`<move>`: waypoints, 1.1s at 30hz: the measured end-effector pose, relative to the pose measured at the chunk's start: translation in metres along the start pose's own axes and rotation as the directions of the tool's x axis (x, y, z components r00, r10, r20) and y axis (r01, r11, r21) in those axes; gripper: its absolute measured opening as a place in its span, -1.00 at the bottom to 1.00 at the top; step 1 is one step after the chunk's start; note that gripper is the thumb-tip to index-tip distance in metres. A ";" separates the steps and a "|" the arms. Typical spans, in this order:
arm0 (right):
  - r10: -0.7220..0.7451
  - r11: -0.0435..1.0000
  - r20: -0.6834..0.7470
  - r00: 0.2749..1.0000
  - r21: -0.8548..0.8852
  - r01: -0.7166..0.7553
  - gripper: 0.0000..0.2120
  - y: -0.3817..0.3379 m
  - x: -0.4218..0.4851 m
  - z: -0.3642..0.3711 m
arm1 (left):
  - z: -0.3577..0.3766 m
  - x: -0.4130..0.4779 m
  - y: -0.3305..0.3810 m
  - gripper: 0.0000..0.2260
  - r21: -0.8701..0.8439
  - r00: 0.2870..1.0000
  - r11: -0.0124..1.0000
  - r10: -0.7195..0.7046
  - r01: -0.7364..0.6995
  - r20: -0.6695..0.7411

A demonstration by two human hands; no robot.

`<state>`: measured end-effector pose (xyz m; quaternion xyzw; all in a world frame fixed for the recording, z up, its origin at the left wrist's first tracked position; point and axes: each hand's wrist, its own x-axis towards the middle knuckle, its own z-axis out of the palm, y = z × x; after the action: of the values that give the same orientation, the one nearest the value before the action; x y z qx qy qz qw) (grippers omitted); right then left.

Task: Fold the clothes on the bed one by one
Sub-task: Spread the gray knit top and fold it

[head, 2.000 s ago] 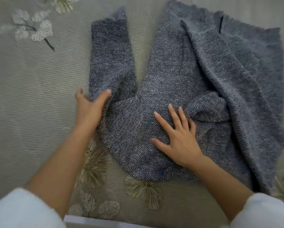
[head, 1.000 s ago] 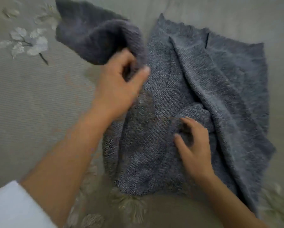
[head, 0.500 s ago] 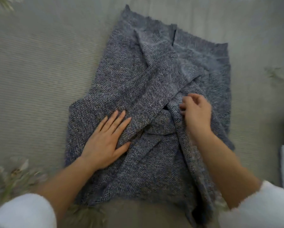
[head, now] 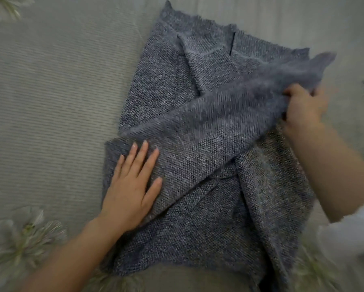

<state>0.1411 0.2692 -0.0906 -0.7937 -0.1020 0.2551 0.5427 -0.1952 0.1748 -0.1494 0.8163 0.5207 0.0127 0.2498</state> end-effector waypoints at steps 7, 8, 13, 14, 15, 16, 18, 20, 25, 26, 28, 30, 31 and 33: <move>-0.231 0.626 0.190 0.954 -0.722 0.295 -0.24 0.040 -0.036 -0.016 | -0.006 0.004 -0.002 -0.44 0.036 0.985 0.996 -0.072 0.079 -0.157; -0.318 0.567 0.311 0.896 -0.695 0.442 -0.27 0.040 -0.050 -0.013 | -0.008 0.005 -0.007 -0.42 -0.003 0.975 0.991 -0.129 0.130 -0.180; -0.088 0.186 0.786 0.612 -0.591 0.785 -0.39 0.057 -0.081 -0.007 | 0.004 0.000 -0.008 -0.39 0.033 0.987 0.986 -0.161 0.161 -0.018; 0.019 0.161 0.791 0.611 -0.605 0.779 -0.39 0.064 -0.078 -0.011 | 0.008 -0.001 -0.006 -0.39 0.071 0.991 0.988 -0.134 0.134 -0.003; 0.081 0.151 0.780 0.620 -0.624 0.766 -0.39 0.070 -0.075 -0.016 | 0.011 -0.002 -0.005 -0.40 0.091 0.993 0.989 -0.120 0.120 0.003; 0.092 0.137 0.771 0.631 -0.637 0.758 -0.38 0.076 -0.073 -0.020 | 0.013 -0.001 -0.004 -0.40 0.103 0.993 0.988 -0.117 0.116 0.001; 0.065 0.094 0.763 0.643 -0.647 0.757 -0.37 0.084 -0.072 -0.021 | 0.015 0.000 -0.005 -0.41 0.118 0.993 0.986 -0.119 0.119 -0.003; 0.042 0.061 0.763 0.646 -0.647 0.760 -0.37 0.085 -0.076 -0.017 | 0.015 0.001 -0.006 -0.40 0.126 0.994 0.986 -0.109 0.108 -0.002; -0.019 0.128 0.712 0.702 -0.695 0.708 -0.43 0.093 -0.097 -0.045 | 0.010 -0.017 -0.007 -0.40 0.122 0.994 0.992 0.030 -0.043 0.105; -0.020 0.156 0.691 0.722 -0.712 0.685 -0.44 0.096 -0.102 -0.056 | 0.011 -0.025 -0.007 -0.40 0.111 0.986 0.990 0.074 -0.091 0.149; -0.040 0.174 0.672 0.740 -0.725 0.667 -0.44 0.101 -0.115 -0.078 | 0.011 -0.044 -0.009 -0.39 0.096 0.967 0.983 0.134 -0.158 0.217; -0.047 0.189 0.685 0.727 -0.709 0.680 -0.41 0.105 -0.132 -0.103 | 0.009 -0.063 -0.013 -0.37 0.090 0.951 0.976 0.169 -0.198 0.259; -0.039 0.212 0.696 0.717 -0.695 0.687 -0.40 0.108 -0.143 -0.117 | 0.007 -0.070 -0.015 -0.37 0.077 0.944 0.974 0.184 -0.212 0.274; -0.011 0.256 0.716 0.698 -0.672 0.695 -0.37 0.115 -0.165 -0.147 | 0.000 -0.082 -0.018 -0.36 0.033 0.936 0.973 0.212 -0.230 0.283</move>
<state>0.0638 0.0329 -0.1060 -0.7822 -0.5745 0.2405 -0.0172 -0.2479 0.1106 -0.1378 0.8710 0.3858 -0.0908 0.2904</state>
